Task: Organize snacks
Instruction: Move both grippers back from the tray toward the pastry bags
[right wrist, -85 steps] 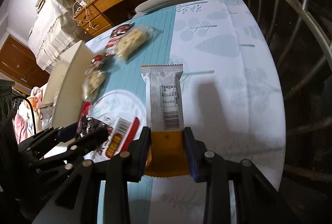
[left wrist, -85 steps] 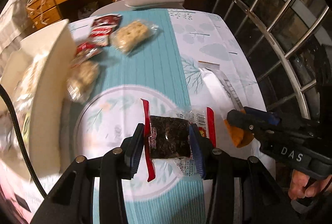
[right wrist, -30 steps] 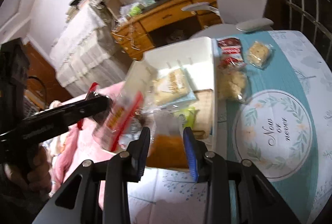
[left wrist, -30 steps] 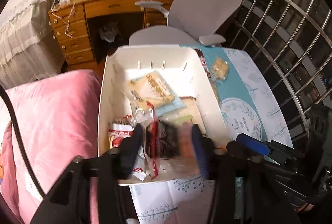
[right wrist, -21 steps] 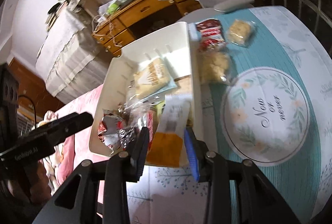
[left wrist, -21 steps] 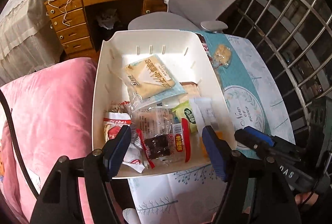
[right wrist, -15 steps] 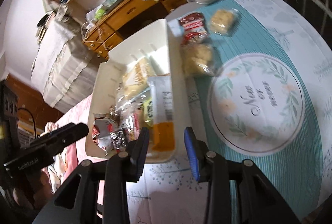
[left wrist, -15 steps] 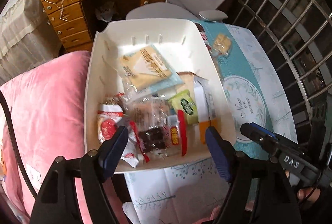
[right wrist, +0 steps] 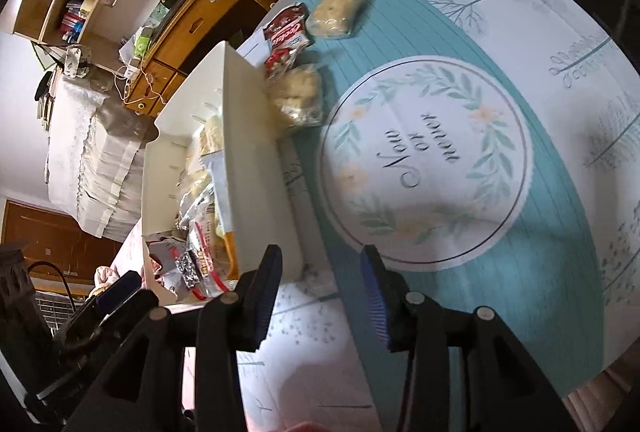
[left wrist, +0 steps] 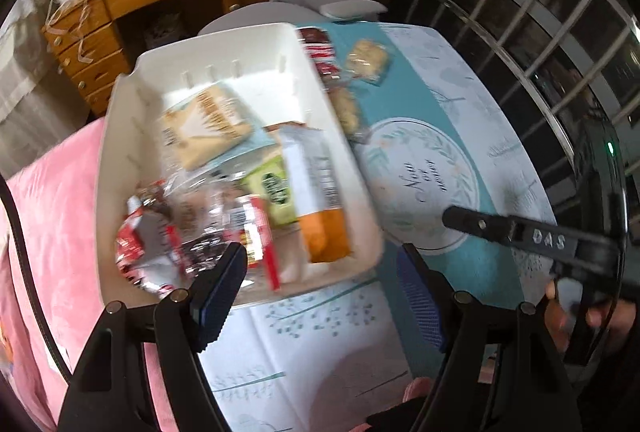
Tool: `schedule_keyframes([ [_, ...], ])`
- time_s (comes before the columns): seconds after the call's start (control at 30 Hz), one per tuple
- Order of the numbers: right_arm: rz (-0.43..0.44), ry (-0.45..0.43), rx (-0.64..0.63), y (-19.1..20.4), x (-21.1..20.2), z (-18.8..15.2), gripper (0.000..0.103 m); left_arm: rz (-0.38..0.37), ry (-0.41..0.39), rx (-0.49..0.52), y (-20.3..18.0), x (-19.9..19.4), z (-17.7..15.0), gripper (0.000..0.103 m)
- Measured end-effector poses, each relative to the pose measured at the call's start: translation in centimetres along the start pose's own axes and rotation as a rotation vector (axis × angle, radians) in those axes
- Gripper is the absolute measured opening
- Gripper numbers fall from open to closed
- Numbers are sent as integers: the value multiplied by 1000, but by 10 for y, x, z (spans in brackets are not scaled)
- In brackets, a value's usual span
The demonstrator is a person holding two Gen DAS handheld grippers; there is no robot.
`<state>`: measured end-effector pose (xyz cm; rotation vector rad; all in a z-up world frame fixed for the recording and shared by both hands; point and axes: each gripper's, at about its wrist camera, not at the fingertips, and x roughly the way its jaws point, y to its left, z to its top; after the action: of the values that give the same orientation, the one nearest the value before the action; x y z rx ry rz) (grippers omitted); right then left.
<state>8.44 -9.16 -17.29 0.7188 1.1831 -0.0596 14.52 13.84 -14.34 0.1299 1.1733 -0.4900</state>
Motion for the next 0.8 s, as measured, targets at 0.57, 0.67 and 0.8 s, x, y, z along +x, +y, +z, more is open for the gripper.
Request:
schedule_keyframes([
  [0.57, -16, 57, -204, -48, -6, 86, 47, 105, 8, -95, -88, 42, 45, 76],
  [0.67, -3, 57, -254, -56, -4, 105, 47, 136, 17, -149, -100, 58, 58, 76],
  [0.8, -12, 37, -349, -63, -1, 130, 48, 164, 26, -230, -107, 79, 77, 76],
])
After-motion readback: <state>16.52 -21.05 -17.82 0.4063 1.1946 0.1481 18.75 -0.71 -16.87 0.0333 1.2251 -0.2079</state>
